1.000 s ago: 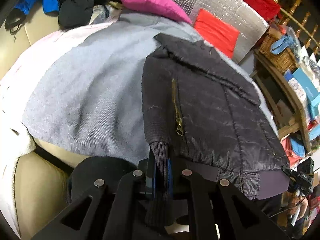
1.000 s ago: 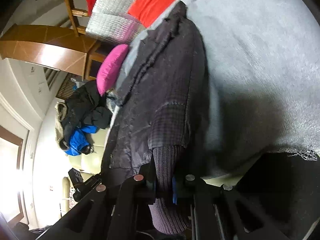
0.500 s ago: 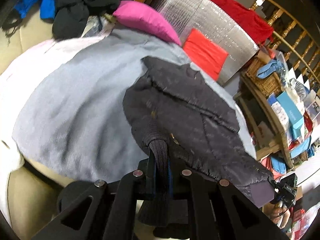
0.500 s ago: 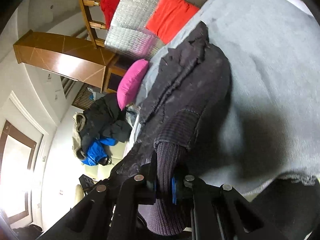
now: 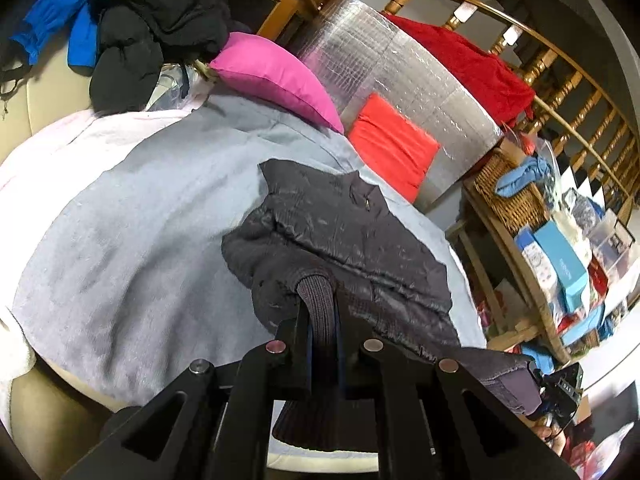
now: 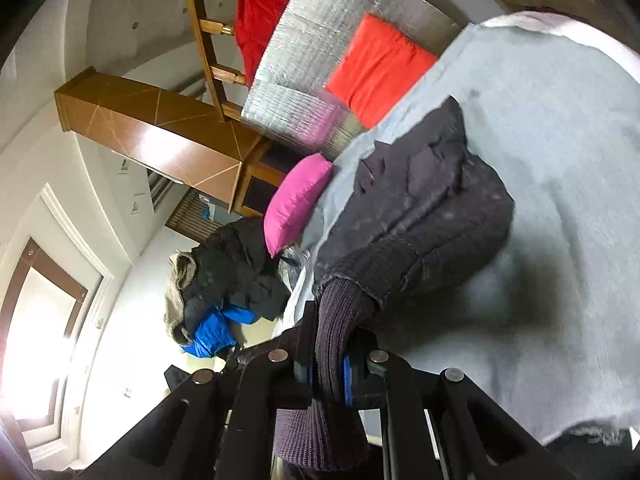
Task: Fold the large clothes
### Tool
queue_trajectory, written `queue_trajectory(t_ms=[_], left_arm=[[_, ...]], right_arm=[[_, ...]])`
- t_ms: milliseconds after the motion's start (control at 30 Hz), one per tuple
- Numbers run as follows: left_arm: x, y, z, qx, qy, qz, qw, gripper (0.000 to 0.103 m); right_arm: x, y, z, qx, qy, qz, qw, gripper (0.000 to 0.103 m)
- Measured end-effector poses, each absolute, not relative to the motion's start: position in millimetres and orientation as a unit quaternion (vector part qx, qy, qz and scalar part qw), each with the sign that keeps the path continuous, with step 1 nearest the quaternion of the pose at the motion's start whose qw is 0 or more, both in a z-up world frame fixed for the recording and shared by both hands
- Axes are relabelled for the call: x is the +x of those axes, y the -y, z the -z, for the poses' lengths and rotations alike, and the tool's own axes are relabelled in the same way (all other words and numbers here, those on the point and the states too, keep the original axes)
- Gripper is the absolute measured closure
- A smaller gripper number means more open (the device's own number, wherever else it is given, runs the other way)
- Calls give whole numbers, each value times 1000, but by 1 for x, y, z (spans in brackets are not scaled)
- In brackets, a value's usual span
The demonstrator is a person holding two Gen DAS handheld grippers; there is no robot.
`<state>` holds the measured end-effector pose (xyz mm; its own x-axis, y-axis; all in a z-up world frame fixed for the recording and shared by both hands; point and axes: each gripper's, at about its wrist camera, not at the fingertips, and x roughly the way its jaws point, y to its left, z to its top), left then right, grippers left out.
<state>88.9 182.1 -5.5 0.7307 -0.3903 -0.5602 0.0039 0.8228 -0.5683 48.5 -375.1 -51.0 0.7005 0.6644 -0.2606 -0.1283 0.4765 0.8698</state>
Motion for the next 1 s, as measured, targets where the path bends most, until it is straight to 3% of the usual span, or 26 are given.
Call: queue_trajectory(t_ms=[1000], left_arm=[[136, -169, -28, -254, -308, 86, 913, 94]], right_arm=[[95, 379, 18, 452, -259, -214, 826, 93]])
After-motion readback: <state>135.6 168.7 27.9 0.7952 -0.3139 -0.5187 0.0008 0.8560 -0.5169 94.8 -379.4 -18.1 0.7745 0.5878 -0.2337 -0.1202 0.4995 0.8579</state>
